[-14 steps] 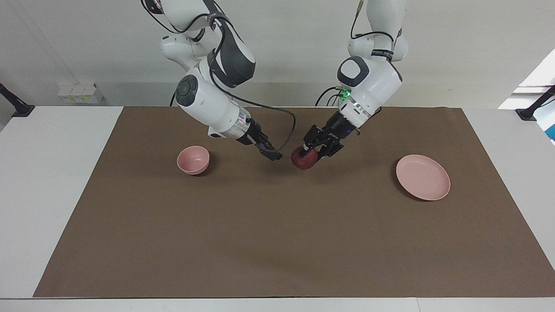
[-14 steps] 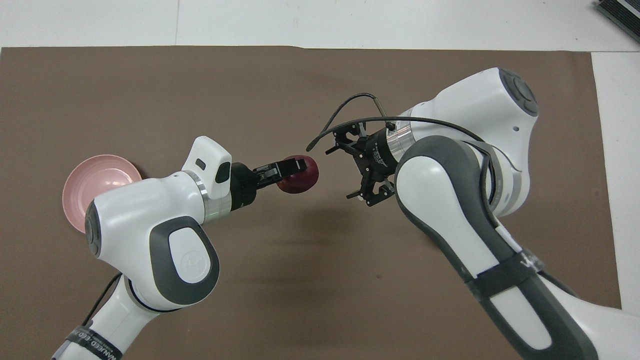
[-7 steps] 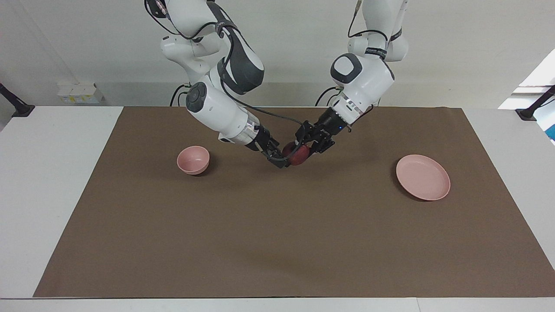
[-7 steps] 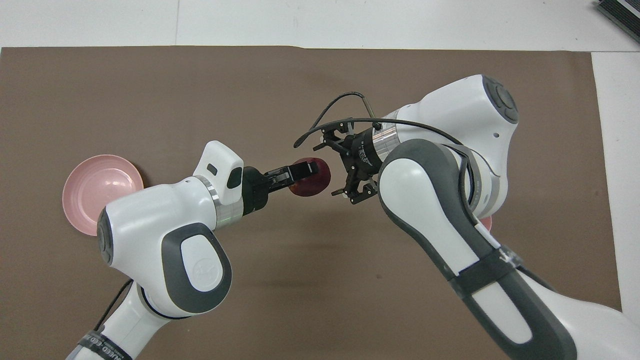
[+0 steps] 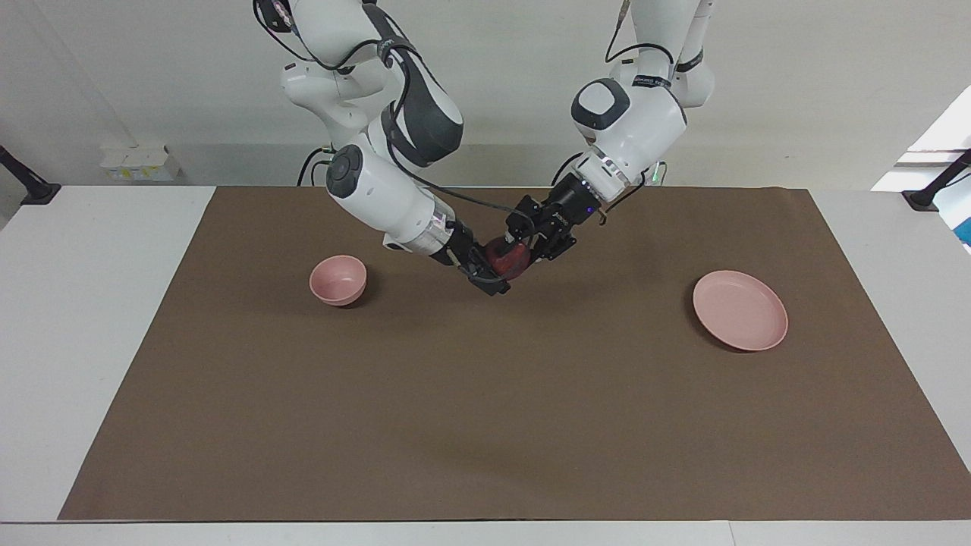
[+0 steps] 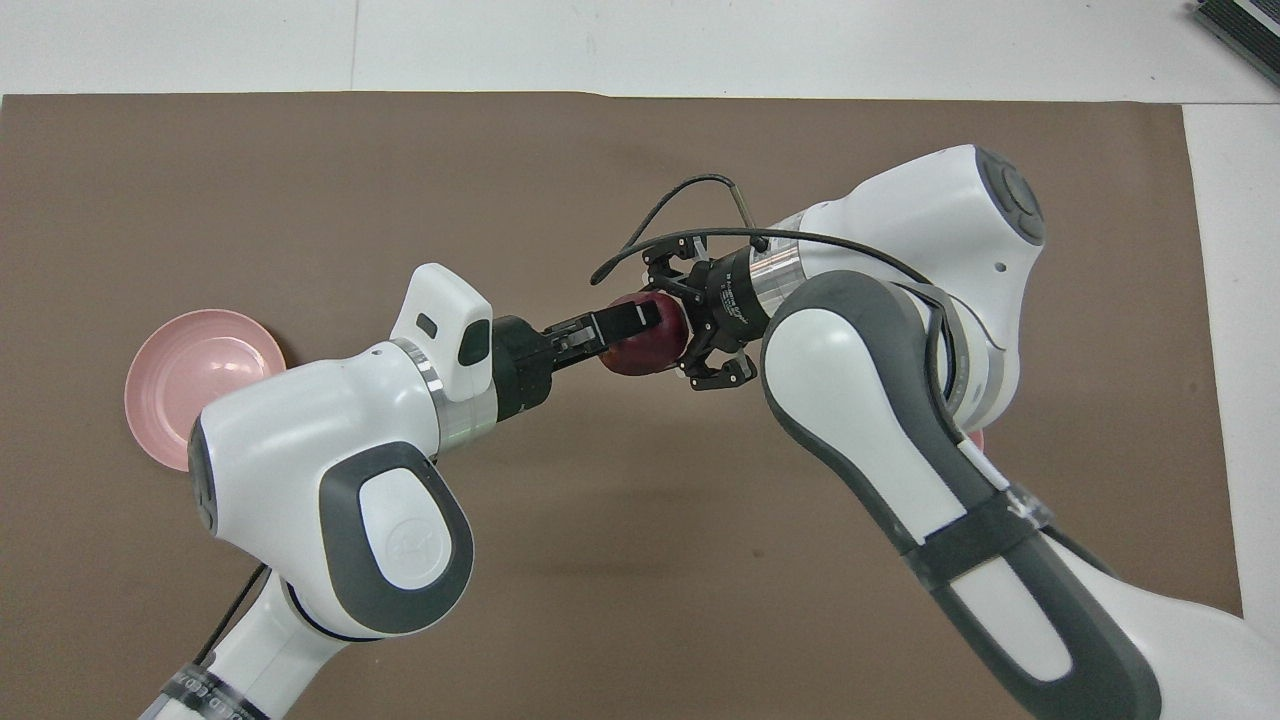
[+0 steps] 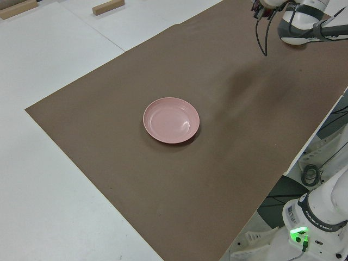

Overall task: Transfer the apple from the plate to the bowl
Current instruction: 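Close the right gripper on the apple held by the left gripper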

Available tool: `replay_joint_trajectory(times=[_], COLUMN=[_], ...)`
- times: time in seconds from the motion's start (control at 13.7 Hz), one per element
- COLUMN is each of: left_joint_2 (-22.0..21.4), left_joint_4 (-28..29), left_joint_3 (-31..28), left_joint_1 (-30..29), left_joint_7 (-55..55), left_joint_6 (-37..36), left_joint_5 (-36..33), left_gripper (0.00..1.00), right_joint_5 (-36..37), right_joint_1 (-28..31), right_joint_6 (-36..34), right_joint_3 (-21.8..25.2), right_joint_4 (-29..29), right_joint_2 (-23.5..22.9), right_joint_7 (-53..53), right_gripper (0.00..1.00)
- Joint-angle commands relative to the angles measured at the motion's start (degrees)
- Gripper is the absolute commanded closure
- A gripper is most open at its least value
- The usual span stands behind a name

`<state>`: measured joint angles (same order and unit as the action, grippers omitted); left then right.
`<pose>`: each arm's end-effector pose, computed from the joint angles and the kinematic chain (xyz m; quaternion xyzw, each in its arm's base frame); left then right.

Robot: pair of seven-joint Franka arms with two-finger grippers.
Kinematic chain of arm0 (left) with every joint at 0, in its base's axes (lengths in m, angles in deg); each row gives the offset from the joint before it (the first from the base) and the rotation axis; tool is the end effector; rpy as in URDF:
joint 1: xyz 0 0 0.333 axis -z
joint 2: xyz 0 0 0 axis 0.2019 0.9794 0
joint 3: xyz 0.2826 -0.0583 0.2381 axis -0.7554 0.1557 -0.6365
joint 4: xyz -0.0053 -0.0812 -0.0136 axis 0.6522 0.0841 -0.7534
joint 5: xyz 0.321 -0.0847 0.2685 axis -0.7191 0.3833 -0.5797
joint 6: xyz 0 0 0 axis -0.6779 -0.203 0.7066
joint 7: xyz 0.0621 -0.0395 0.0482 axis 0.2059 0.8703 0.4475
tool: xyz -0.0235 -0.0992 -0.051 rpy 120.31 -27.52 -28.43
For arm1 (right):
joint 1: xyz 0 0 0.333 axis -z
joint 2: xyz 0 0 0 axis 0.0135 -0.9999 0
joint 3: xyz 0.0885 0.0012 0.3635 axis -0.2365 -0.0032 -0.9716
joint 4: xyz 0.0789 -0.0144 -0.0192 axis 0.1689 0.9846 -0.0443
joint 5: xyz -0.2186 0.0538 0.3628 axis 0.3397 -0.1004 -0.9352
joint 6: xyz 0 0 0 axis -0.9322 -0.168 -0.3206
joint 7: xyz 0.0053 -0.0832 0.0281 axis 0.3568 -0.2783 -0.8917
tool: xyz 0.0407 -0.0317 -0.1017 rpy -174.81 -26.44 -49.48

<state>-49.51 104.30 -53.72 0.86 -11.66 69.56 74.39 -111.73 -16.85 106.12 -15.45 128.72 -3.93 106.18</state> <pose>0.5205 -0.3458 0.5195 0.8829 0.0988 0.1477 0.4346 0.6468 0.3009 0.4900 -0.7917 0.5188 0.2096 0.2451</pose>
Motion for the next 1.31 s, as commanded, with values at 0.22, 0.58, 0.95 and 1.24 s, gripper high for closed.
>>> replay_joint_trajectory(times=[0.22,0.58,0.95,1.24], left_joint_2=[0.8,0.8,0.8,0.8], left_joint_4=[-2.1,-2.0,-1.9,-1.7], left_joint_3=[-0.5,-0.5,-0.5,-0.7], left_joint_1=[0.2,0.2,-0.2,-0.7], left_joint_7=[-0.1,0.2,-0.2,-0.4], left_joint_6=[0.4,0.4,0.2,0.2], left_joint_5=[1.3,1.3,0.9,0.3], left_gripper=[1.00,0.79,0.00,0.00], right_joint_5=[-2.4,-2.3,-2.0,-1.3], right_joint_1=[0.5,0.5,0.8,2.6], right_joint_6=[-2.8,-2.9,-3.1,-5.8], right_joint_3=[-0.5,-0.5,-0.4,-0.3], right_joint_4=[-0.7,-0.6,-0.5,-0.8], right_joint_2=[0.0,0.0,0.4,0.6], right_joint_7=[-0.3,-0.3,-0.7,-3.4], right_gripper=[1.00,1.00,1.00,1.00])
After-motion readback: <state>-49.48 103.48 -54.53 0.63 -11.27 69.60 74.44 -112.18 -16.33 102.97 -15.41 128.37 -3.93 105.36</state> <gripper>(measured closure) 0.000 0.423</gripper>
